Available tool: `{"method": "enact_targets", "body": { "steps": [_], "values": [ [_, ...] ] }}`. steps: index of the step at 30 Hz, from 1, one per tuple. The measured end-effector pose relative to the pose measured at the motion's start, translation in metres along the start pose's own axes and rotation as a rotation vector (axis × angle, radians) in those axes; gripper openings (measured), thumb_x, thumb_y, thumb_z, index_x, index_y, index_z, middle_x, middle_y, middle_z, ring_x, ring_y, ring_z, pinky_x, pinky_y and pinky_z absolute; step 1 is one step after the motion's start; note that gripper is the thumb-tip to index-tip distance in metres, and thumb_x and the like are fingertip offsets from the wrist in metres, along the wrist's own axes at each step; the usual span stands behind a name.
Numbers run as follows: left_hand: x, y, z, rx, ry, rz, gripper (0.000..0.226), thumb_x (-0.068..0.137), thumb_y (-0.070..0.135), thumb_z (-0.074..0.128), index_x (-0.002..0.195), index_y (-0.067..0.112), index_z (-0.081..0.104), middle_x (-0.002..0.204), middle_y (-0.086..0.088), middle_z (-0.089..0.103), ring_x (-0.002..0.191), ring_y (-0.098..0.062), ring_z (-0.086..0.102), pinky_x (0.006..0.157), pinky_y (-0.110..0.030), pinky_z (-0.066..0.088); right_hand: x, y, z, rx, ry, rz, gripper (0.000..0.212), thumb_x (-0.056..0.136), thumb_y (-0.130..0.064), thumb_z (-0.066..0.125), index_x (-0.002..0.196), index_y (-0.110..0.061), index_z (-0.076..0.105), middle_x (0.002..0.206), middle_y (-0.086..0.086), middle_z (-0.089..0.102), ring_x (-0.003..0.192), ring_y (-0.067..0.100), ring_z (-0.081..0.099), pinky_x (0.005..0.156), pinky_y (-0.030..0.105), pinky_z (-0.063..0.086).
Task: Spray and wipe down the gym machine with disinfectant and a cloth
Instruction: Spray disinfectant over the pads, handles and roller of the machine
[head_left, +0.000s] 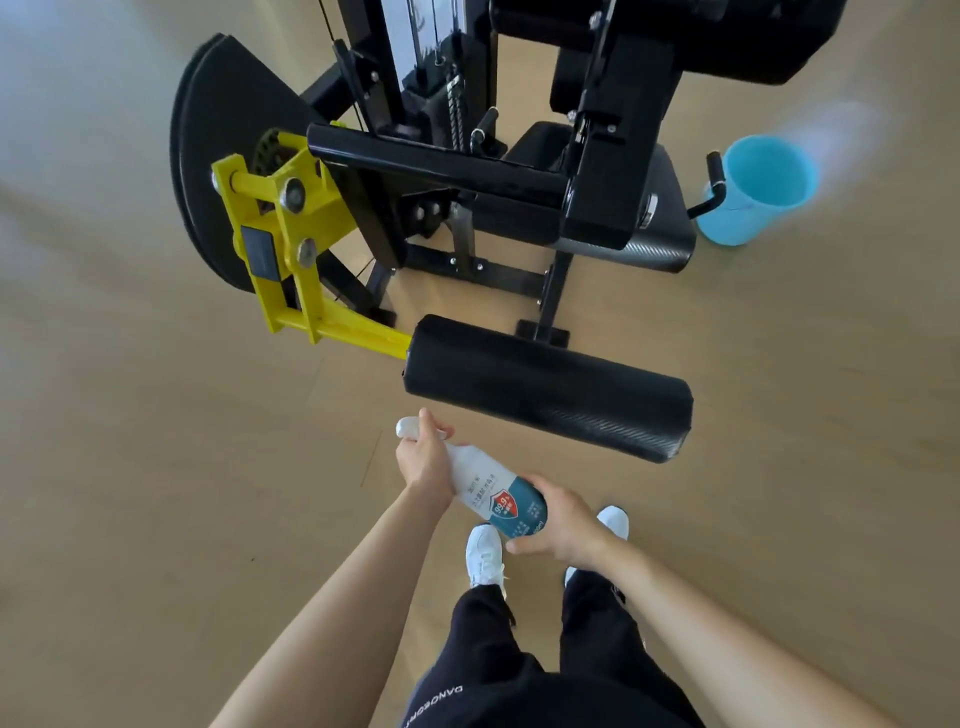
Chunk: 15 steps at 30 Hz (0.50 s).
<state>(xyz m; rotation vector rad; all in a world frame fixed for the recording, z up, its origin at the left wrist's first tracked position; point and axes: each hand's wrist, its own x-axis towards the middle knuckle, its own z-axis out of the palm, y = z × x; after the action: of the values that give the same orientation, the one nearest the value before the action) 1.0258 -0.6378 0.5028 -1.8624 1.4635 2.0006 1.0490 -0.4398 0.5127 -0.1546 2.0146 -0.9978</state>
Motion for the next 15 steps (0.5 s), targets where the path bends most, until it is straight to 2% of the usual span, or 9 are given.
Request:
{"method": "enact_targets", "body": {
  "steps": [3, 6, 8, 10, 13, 15],
  "values": [
    [-0.007, -0.008, 0.015, 0.075, -0.029, 0.015, 0.04, 0.1, 0.043, 0.055, 0.075, 0.012, 0.06, 0.078, -0.006, 0.071, 0.064, -0.026, 0.069, 0.076, -0.044, 0.064, -0.014, 0.013, 0.0, 0.054, -0.007, 0.022, 0.079, 0.065, -0.026, 0.091, 0.132, -0.033, 0.049, 0.117, -0.015, 0.066, 0.107, 0.005, 0.066, 0.092, 0.023, 0.056],
    [-0.018, -0.021, 0.035, 0.244, -0.13, 0.073, 0.044, 0.098, 0.051, 0.057, 0.076, 0.013, 0.064, 0.082, -0.006, 0.073, 0.073, -0.026, 0.07, 0.085, -0.048, 0.063, -0.032, 0.028, -0.003, 0.147, 0.026, 0.074, 0.083, 0.063, -0.027, 0.092, 0.131, -0.035, 0.045, 0.118, -0.016, 0.065, 0.107, 0.004, 0.066, 0.09, 0.018, 0.054],
    [-0.025, -0.031, 0.048, 0.348, -0.284, 0.072, 0.047, 0.092, 0.062, 0.06, 0.086, 0.016, 0.067, 0.089, -0.01, 0.073, 0.082, -0.028, 0.073, 0.088, -0.048, 0.062, -0.045, 0.04, -0.005, 0.231, 0.046, 0.117, 0.084, 0.062, -0.028, 0.093, 0.131, -0.031, 0.046, 0.119, -0.014, 0.066, 0.106, 0.004, 0.067, 0.086, 0.018, 0.055],
    [-0.033, -0.039, 0.058, 0.417, -0.457, 0.036, 0.05, 0.087, 0.067, 0.062, 0.104, 0.02, 0.064, 0.098, -0.014, 0.074, 0.092, -0.027, 0.075, 0.091, -0.047, 0.062, -0.055, 0.053, -0.007, 0.342, 0.063, 0.166, 0.078, 0.067, -0.02, 0.092, 0.131, -0.026, 0.048, 0.117, -0.008, 0.067, 0.101, 0.005, 0.069, 0.078, 0.02, 0.057],
    [-0.05, -0.052, 0.064, 0.459, -0.646, 0.034, 0.035, 0.096, 0.05, 0.065, 0.111, 0.02, 0.054, 0.092, -0.002, 0.067, 0.082, -0.014, 0.069, 0.077, -0.033, 0.059, -0.064, 0.07, -0.01, 0.496, 0.059, 0.217, 0.069, 0.068, -0.02, 0.09, 0.126, -0.023, 0.053, 0.114, -0.002, 0.07, 0.098, 0.007, 0.07, 0.079, 0.024, 0.058],
    [-0.059, -0.064, 0.062, 0.493, -0.748, -0.021, 0.03, 0.098, 0.04, 0.067, 0.115, 0.02, 0.053, 0.098, -0.002, 0.067, 0.088, -0.016, 0.07, 0.082, -0.037, 0.061, -0.068, 0.08, -0.009, 0.602, 0.049, 0.224, 0.075, 0.065, -0.027, 0.092, 0.129, -0.021, 0.053, 0.118, 0.001, 0.07, 0.107, 0.013, 0.069, 0.086, 0.03, 0.059]
  ]
}}
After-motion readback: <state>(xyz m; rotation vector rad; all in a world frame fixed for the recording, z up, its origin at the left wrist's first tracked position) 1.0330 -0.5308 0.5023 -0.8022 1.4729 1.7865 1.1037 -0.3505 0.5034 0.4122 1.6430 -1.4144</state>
